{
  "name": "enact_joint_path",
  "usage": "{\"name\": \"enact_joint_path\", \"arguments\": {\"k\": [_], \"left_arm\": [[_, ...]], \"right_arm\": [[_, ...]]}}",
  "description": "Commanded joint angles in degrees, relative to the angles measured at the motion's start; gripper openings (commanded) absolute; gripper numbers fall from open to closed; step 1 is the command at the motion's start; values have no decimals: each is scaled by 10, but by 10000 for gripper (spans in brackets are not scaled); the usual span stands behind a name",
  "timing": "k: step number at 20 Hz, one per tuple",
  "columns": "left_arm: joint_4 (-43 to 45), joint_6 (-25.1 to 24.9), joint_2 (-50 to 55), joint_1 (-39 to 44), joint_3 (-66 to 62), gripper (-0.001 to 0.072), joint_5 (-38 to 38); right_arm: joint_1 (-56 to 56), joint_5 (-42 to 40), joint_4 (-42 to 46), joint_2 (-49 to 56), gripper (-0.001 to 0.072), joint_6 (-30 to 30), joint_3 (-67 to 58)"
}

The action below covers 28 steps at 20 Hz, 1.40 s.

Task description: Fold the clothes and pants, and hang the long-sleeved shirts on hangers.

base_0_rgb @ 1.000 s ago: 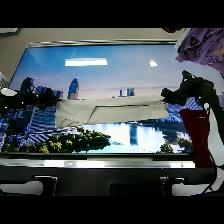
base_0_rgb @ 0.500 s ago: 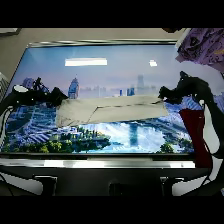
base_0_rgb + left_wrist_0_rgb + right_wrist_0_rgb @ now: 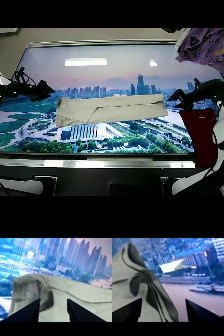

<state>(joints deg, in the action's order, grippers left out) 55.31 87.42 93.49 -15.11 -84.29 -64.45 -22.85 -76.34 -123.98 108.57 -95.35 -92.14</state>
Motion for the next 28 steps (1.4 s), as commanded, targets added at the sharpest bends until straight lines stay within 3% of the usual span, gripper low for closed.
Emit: {"name": "enact_joint_path", "arguments": {"k": [1, 4, 5, 6, 8, 9, 11, 13, 17, 25, 28], "left_arm": [[28, 7, -16, -2, -3, 398, -7], [28, 18, -17, -1, -3, 398, -7], [28, 18, -17, -1, -3, 398, -7], [28, 18, -17, 2, -3, 398, -7], [21, 18, -17, 12, -3, 393, -7], [11, 18, -17, 20, -3, 344, -5], [-7, 16, -17, 46, -3, 19, -4], [-14, 22, -14, 92, -3, 16, 9], [-29, 80, 21, 229, -3, 15, 76], [-261, 87, 143, 496, -7, 15, 281], [-332, 87, 205, 562, -60, 15, 302]], "right_arm": [[2, -48, -60, 43, 616, -51, -2], [35, -37, -63, 57, 613, -63, -2], [49, -33, -62, 60, 572, -63, -2], [62, -25, -58, 59, 433, -63, -2], [75, -15, -58, 50, 31, -62, -2], [74, -14, -58, 38, 31, -55, -2], [74, -15, -23, -3, 30, -11, -2], [74, -31, 36, -62, 30, 34, -2], [74, -64, 139, -168, 30, 84, -2], [74, -113, 202, -298, 30, 106, -2], [74, -123, 196, -316, 30, 118, -2]]}}
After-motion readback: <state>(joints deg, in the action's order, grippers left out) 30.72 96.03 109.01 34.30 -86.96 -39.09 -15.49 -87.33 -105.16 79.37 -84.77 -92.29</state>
